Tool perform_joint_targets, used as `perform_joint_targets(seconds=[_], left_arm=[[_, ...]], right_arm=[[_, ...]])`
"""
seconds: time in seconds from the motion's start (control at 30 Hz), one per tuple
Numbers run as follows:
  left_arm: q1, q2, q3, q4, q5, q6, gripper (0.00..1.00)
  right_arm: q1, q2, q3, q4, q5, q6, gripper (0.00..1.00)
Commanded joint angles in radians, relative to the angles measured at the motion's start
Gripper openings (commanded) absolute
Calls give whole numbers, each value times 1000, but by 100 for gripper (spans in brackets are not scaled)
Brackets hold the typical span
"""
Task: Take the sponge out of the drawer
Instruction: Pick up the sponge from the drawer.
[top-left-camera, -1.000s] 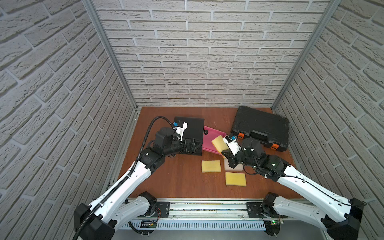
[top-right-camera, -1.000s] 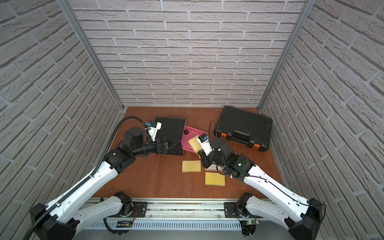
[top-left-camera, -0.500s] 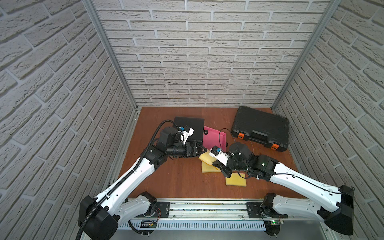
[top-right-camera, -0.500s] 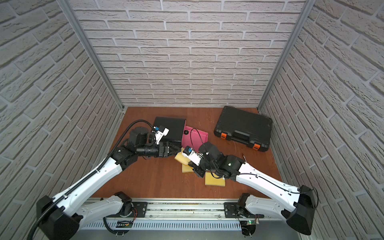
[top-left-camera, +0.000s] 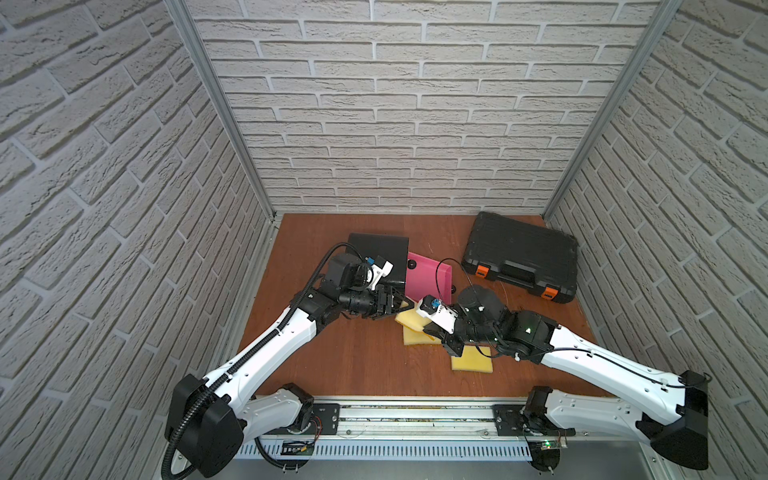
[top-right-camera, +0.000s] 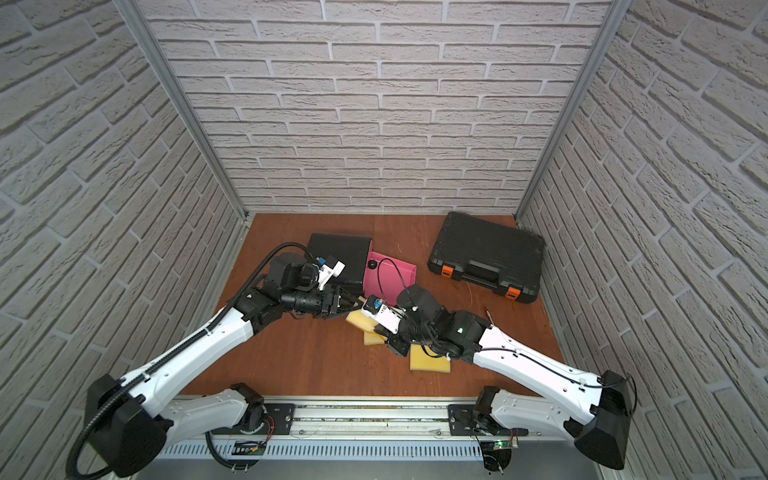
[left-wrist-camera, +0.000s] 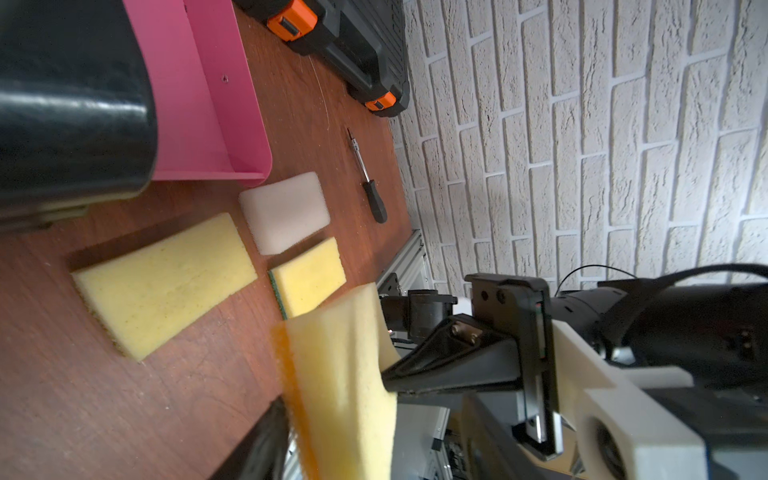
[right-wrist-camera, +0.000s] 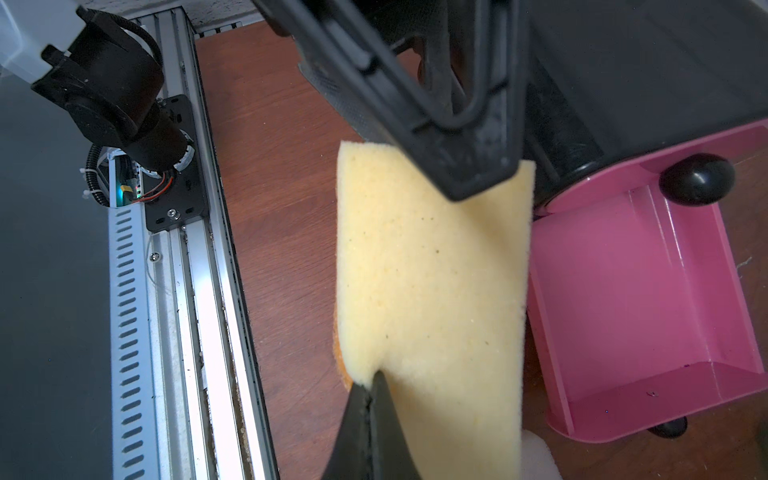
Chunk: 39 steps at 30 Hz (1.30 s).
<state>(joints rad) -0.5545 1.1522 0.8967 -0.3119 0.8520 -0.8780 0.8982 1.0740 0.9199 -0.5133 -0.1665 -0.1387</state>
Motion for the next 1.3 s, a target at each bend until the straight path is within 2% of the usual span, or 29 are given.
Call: perform_joint_targets(seconds=[0.0,0.2,0.3,0.47,0.57,0.6,0.73,0.83,0.93,1.07,1.27], left_arm=[[8,15,-11,61,41,-21,48],[7,34,-20,83,59,-29,22],[8,35,-22,81,55,-28,0],[10,34,-28,63,39,-10,0],[9,18,-39,67,-1,-7,0],[8,7,-46,73,-24,-6,0],[9,-57,-95,74,-141,7,0],[6,-118,-179,158,-219,-37,0],[-62,-186,-260,220,-396,-35,0],[-197,-227,-322,256,-603,-45,0],[-334,-293,-488,486,-779,-160,0]], right_arm=[[11,-14,27,22,-11,-16,4],[15,-19,30,27,-9,-20,5],[13,-13,33,27,2,-20,5],[14,-7,40,33,48,-1,9],[14,-12,45,51,160,42,22],[14,-18,45,57,205,61,29],[12,-71,27,106,393,147,48],[6,-124,15,128,454,206,58],[-1,-162,7,143,521,267,65],[-21,-168,12,119,636,366,73],[-72,-126,14,88,651,464,79]])
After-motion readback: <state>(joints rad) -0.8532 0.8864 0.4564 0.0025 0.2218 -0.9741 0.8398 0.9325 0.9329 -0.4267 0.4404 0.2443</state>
